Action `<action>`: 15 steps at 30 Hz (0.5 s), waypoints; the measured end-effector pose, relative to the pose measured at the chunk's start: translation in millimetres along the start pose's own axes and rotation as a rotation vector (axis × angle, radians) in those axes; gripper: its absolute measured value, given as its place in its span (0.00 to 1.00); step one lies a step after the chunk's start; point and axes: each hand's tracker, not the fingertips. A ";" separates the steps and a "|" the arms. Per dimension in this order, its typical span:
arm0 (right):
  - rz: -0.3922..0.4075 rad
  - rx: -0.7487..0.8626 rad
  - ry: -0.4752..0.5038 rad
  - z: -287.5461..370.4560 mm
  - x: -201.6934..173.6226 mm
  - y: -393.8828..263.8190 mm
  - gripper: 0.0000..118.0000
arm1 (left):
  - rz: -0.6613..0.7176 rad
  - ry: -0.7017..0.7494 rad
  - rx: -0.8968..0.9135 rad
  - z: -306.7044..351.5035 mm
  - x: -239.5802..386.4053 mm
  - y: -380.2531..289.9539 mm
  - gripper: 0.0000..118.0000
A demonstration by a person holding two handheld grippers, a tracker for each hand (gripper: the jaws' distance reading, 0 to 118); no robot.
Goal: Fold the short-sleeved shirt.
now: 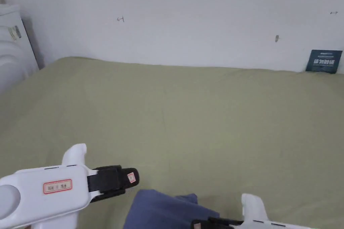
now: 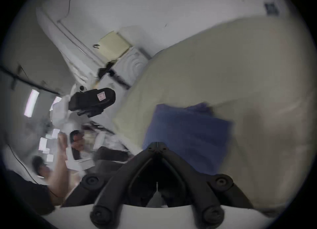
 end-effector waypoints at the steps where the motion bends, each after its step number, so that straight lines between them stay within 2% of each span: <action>1: -0.082 -0.045 0.127 -21.0 12.5 2.7 0.00 | 0.025 0.031 -0.019 4.2 -12.6 2.0 0.06; 2: -0.159 -0.066 0.195 -38.7 22.2 3.4 0.00 | 0.059 0.046 -0.031 5.9 -24.5 0.7 0.06; 5: -0.180 -0.124 0.162 -75.2 41.2 5.1 0.00 | 0.121 0.046 -0.089 -2.5 -62.0 -11.8 0.06; 7: -0.241 -0.156 0.027 -87.5 63.0 -1.1 0.00 | 0.193 0.005 -0.131 -11.9 -82.7 -23.8 0.06; 8: -0.244 -0.195 -0.037 -89.1 73.7 -5.4 0.00 | 0.229 -0.024 -0.146 -17.8 -83.7 -31.4 0.06; 9: -0.269 -0.201 -0.062 -86.1 85.9 -12.9 0.00 | 0.266 -0.051 -0.170 -23.3 -90.9 -36.3 0.06; 10: -0.351 -0.120 0.100 -76.3 96.9 -18.8 0.00 | 0.287 -0.069 -0.190 -28.4 -95.6 -40.2 0.06; 11: -0.365 -0.086 0.081 -68.8 97.8 -20.5 0.00 | 0.288 -0.069 -0.193 -31.7 -98.7 -42.7 0.07; 12: -0.320 -0.082 0.043 -63.3 97.9 -21.8 0.00 | 0.269 -0.076 -0.206 -35.1 -99.8 -44.8 0.14; 13: -0.271 -0.078 0.055 -59.3 97.6 -24.3 0.00 | 0.254 -0.102 -0.225 -39.5 -102.4 -47.3 0.26; 14: -0.284 -0.087 0.057 -58.9 98.5 -24.8 0.00 | 0.251 -0.134 -0.234 -43.9 -104.7 -49.5 0.45; 15: -0.285 -0.087 0.058 -58.8 99.7 -24.7 0.00 | 0.255 -0.181 -0.257 -52.5 -114.9 -50.6 0.60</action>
